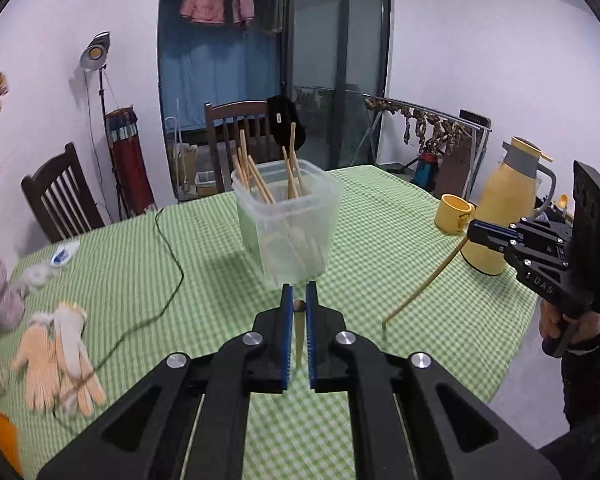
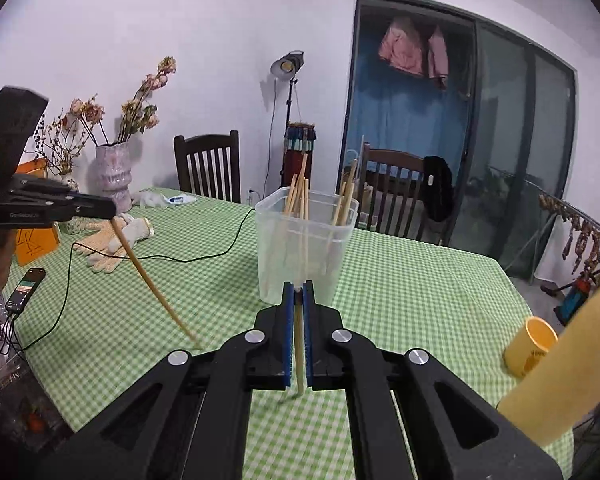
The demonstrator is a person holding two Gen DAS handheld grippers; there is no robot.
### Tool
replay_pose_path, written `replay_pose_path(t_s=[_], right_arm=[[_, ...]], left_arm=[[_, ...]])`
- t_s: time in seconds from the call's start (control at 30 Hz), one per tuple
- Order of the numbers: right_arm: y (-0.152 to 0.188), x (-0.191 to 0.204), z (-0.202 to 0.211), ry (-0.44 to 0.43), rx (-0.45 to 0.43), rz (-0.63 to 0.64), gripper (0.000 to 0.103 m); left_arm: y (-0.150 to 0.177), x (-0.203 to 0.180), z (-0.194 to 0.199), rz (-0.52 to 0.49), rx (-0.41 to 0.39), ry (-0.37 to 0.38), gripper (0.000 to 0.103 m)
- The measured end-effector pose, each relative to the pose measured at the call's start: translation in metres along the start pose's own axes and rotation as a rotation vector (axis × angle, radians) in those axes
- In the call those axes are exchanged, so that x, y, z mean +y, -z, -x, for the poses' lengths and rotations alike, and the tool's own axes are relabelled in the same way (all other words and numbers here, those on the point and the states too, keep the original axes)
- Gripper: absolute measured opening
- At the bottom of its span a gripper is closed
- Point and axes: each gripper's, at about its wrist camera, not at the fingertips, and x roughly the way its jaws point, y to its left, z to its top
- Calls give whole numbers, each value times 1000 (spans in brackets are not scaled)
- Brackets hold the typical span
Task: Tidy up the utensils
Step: 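Carry the chopstick with the right tool over the clear container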
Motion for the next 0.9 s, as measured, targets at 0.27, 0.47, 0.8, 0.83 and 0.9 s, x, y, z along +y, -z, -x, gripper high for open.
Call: replay_pose_path(t_s=[0.27, 0.47, 0.8, 0.83, 0.9], right_arm=[[-36, -38, -49, -130, 119, -100, 5], [-57, -55, -77, -175, 239, -126, 5], [-90, -50, -74, -196, 228, -82, 5], [-98, -50, -70, -190, 211, -75, 4], [-112, -53, -64, -187, 181, -73, 5]], left_arm=[[-39, 11, -52, 71, -42, 71, 4], [-46, 19, -64, 113, -43, 101, 4], [-60, 26, -52, 105, -55, 141, 3], [-64, 26, -50, 100, -62, 148, 3], [-79, 26, -41, 83, -84, 173, 3]])
